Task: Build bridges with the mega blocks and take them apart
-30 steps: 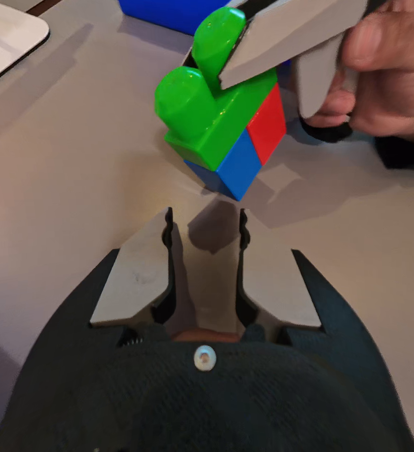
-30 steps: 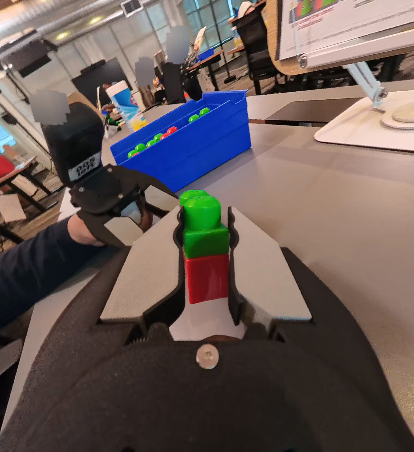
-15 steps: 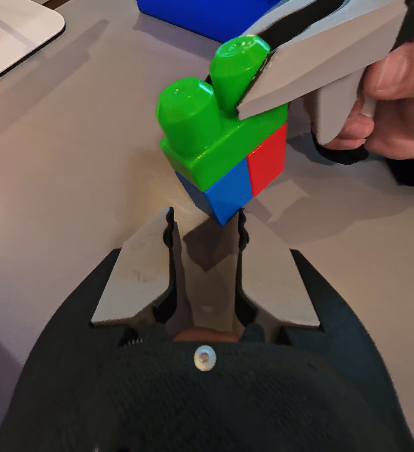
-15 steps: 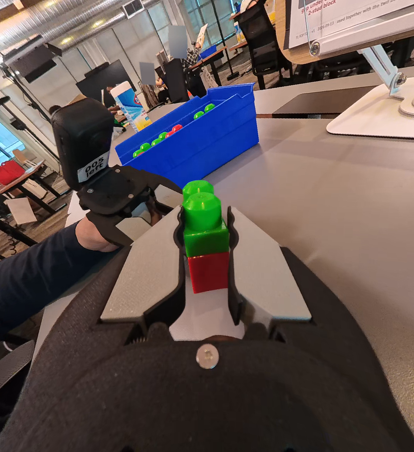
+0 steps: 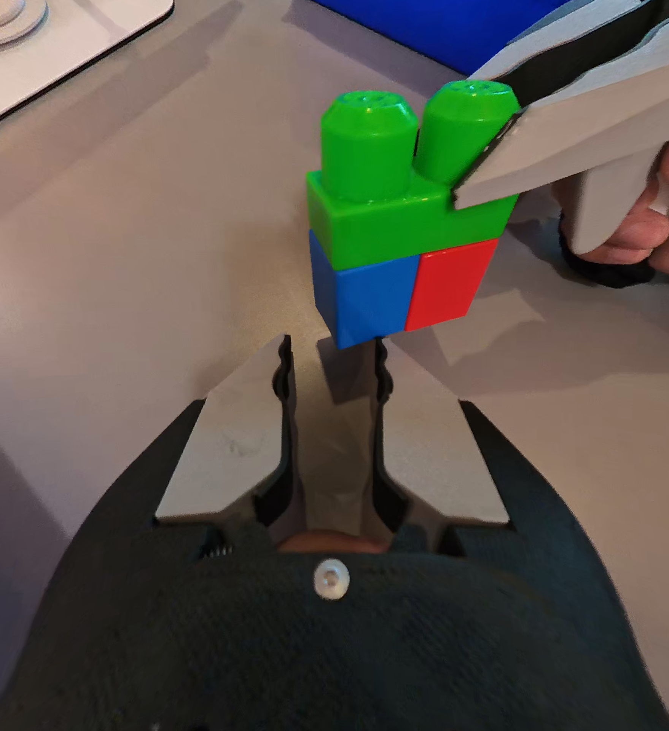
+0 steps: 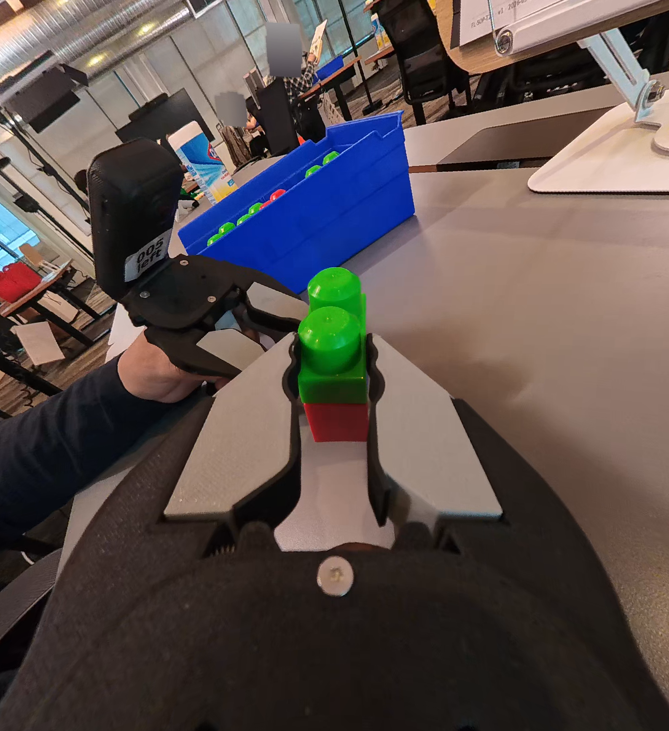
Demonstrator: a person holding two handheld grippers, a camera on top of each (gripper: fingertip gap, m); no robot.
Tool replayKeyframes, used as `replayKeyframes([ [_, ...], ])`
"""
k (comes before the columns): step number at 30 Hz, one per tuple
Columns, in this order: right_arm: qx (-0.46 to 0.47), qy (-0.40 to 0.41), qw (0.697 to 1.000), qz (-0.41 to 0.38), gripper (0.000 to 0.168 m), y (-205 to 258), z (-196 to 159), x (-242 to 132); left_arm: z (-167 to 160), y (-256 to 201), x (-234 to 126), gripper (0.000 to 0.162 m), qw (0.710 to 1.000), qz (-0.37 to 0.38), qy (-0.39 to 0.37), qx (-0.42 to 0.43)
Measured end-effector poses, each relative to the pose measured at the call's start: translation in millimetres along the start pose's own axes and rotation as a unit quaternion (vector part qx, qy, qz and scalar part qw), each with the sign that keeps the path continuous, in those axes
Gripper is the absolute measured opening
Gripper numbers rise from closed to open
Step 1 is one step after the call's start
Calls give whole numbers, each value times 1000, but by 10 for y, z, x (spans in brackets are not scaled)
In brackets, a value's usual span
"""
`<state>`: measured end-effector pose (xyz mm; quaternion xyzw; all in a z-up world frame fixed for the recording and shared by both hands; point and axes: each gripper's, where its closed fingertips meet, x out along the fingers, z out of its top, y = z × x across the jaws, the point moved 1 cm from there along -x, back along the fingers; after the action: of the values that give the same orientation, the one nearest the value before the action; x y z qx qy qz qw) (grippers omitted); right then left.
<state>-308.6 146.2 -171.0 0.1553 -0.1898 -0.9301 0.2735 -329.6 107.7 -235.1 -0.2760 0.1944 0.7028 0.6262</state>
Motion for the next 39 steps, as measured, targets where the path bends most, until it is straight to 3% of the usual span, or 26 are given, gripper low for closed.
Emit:
replayKeyframes([
  [6,-19,1,999,-42,30,-108,19,-44,0,-29,-11,49,1000,-5,-2,13],
  [12,0,-10,998,-66,30,-209,37,-76,10,-90,-2,72,999,-6,-3,35],
  [17,7,-37,997,-71,29,-173,123,-84,211,-155,5,89,998,14,-57,9],
  [25,-21,-41,996,-75,29,32,135,10,336,-180,48,90,993,81,-77,35],
  [39,-27,-53,996,-60,29,172,162,29,403,-161,36,83,990,91,-100,34],
])
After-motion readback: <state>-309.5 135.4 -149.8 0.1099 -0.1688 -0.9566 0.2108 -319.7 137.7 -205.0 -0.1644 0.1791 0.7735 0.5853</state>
